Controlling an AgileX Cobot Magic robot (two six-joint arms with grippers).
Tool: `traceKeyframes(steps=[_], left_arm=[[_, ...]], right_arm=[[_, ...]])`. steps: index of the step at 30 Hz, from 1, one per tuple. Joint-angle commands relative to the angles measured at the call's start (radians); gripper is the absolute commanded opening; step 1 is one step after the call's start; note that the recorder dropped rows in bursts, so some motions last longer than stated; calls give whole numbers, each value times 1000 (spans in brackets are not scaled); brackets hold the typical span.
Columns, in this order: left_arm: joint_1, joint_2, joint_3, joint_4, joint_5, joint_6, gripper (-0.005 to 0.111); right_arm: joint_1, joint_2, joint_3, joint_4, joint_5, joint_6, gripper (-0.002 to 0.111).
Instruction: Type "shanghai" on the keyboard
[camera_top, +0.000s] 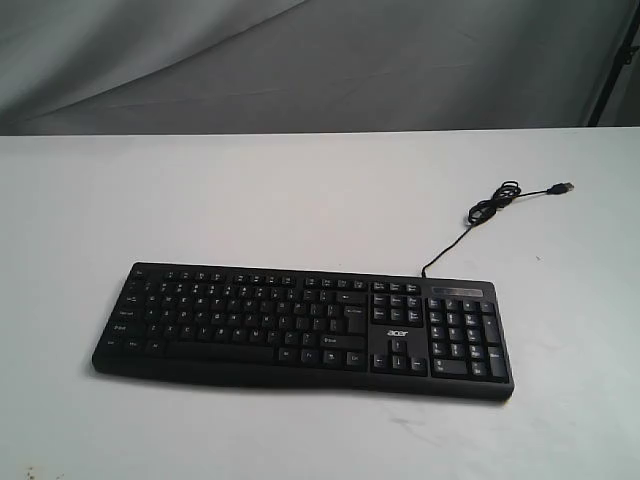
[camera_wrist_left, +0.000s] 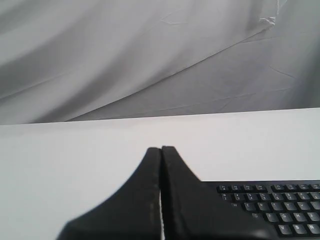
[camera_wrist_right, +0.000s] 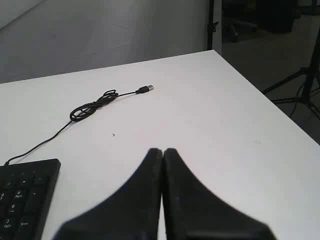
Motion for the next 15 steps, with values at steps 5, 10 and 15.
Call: traceKeyframes(steps=[5,10,15], left_arm=[[-6,-2,2,0,-6,-3,0],[-6,-2,2,0,-6,-3,0],[-6,-2,2,0,-6,-3,0]], right_arm=[[-9,-6,3,-13,-1,2,0],[-9,-6,3,-13,-1,2,0],[-9,-6,3,-19,-11,-4,0]])
